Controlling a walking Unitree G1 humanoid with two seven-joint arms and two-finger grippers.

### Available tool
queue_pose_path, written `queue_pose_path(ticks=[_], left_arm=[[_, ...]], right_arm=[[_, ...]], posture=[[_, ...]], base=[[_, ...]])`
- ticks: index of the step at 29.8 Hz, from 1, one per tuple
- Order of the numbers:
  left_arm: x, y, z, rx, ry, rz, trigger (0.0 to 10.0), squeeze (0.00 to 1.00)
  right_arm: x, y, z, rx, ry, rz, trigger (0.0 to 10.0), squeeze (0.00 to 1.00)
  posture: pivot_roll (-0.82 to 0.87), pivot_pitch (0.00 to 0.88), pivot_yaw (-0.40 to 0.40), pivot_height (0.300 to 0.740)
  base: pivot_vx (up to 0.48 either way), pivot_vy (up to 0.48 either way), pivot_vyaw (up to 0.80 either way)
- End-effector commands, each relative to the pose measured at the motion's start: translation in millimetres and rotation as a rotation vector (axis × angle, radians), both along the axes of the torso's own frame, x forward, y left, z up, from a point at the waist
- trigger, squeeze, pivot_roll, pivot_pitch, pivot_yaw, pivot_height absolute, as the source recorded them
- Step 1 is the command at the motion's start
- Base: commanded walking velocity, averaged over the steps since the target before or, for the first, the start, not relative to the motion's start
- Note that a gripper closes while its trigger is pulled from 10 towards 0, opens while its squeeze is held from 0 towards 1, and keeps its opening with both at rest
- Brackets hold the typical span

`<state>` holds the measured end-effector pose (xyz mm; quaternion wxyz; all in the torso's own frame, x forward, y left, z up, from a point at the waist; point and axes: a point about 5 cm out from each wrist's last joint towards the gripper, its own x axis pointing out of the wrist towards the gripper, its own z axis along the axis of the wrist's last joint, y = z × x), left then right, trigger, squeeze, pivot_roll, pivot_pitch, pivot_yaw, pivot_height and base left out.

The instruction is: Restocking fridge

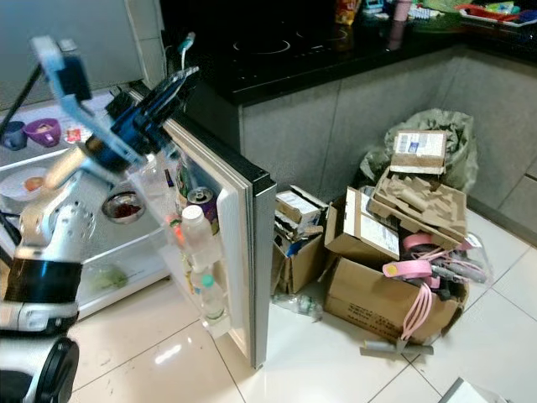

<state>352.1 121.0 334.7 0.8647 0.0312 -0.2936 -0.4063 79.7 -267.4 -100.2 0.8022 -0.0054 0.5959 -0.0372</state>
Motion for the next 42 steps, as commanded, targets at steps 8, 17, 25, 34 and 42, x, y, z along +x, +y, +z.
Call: queue_pose_path(ticks=[8, 17, 25, 34, 42], left_arm=[[28.6, -42.9, -22, 0.539, -0.15, 0.142, 10.0, 0.0], [37.5, -68.2, -45, 0.796, -0.19, 0.135, 10.0, 0.0], [39.0, -86.6, -72, 0.946, -0.201, 0.107, 10.0, 0.0], [40.2, -81.0, -97, 1.106, -0.145, 0.082, 10.0, 0.0], [47.3, -63.9, -93, 1.171, -0.157, 0.164, 10.0, 0.0]], right_arm=[[17.3, 17.8, -2, 0.011, -0.019, 0.027, 10.0, 0.0], [17.3, 22.5, -3, 0.013, -0.016, 0.031, 10.0, 0.0], [-6.1, 7.1, -3, 0.003, 0.011, 0.017, 10.0, 0.0], [-12.4, -12.9, 3, -0.014, 0.011, 0.0, 10.0, 0.0], [61.9, -4.0, 24, 0.191, -0.394, -0.192, 10.0, 0.0]], posture=[[-0.05, 0.0, -0.005, 0.732], [-0.07, 0.0, 0.006, 0.732], [-0.1, 0.0, 0.028, 0.732], [-0.11, 0.0, 0.032, 0.732], [-0.11, 0.0, 0.033, 0.732]], base=[[0.0, 0.0, 0.0], [0.0, 0.0, 0.0], [0.0, 0.0, 0.0], [0.0, 0.0, 0.0], [0.0, 0.0, 0.0]])
